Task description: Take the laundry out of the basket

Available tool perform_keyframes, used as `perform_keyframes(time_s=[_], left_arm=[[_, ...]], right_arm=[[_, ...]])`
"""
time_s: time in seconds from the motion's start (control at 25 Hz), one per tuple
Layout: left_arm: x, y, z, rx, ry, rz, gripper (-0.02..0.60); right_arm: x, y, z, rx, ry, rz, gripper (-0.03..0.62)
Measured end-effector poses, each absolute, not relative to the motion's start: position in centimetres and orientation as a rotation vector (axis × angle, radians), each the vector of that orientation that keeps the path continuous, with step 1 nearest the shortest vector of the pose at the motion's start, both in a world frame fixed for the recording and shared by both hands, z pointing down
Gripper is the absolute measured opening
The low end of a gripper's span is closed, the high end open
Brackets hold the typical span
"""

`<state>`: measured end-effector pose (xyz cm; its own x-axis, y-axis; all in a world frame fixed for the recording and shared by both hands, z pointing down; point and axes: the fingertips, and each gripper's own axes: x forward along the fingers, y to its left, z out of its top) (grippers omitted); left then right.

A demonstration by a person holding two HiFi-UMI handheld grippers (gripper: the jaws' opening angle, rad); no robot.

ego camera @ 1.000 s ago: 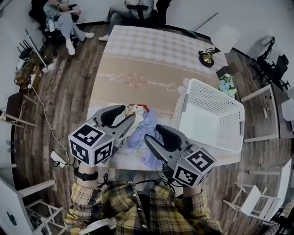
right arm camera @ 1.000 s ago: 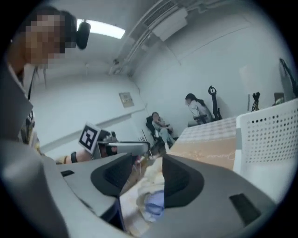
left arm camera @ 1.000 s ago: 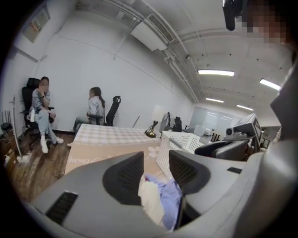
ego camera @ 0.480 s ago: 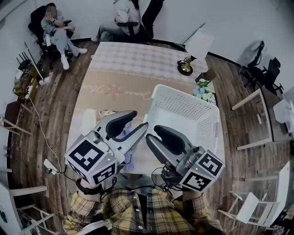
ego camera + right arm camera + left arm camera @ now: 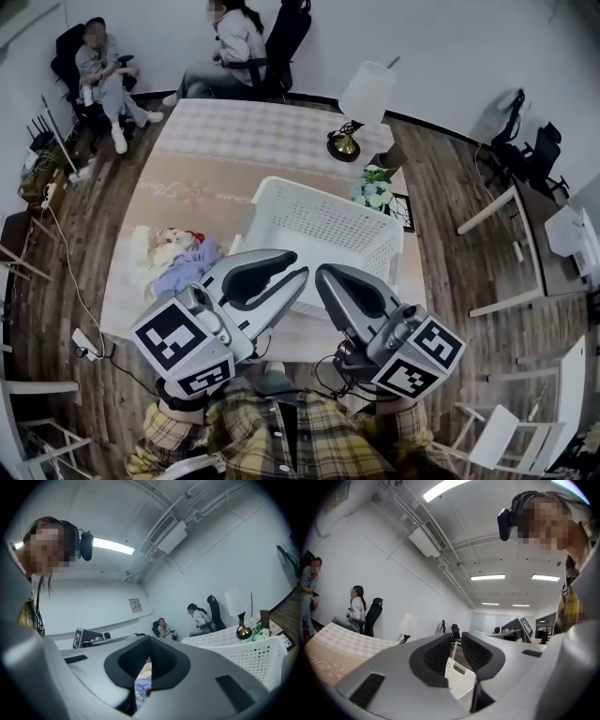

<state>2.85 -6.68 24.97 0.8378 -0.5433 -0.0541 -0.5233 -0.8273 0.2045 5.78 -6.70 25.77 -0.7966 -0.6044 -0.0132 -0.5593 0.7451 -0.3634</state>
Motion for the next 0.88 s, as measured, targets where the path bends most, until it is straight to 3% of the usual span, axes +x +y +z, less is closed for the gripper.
perform_keyframes(time_s=[0.16,0.88], left_arm=[[4.2,-6.3,24.4,2.835,-0.811,-0.187,0.009],[4.6,-8.9,23.4,2.856,-0.755,-0.163,0.008]], right_arm=[[7.1,-6.7,25.2,-0.936,2.775,-0.539,-0.003],[7.2,-9.1,24.3,-0.987,2.748,-0.502,-0.003]])
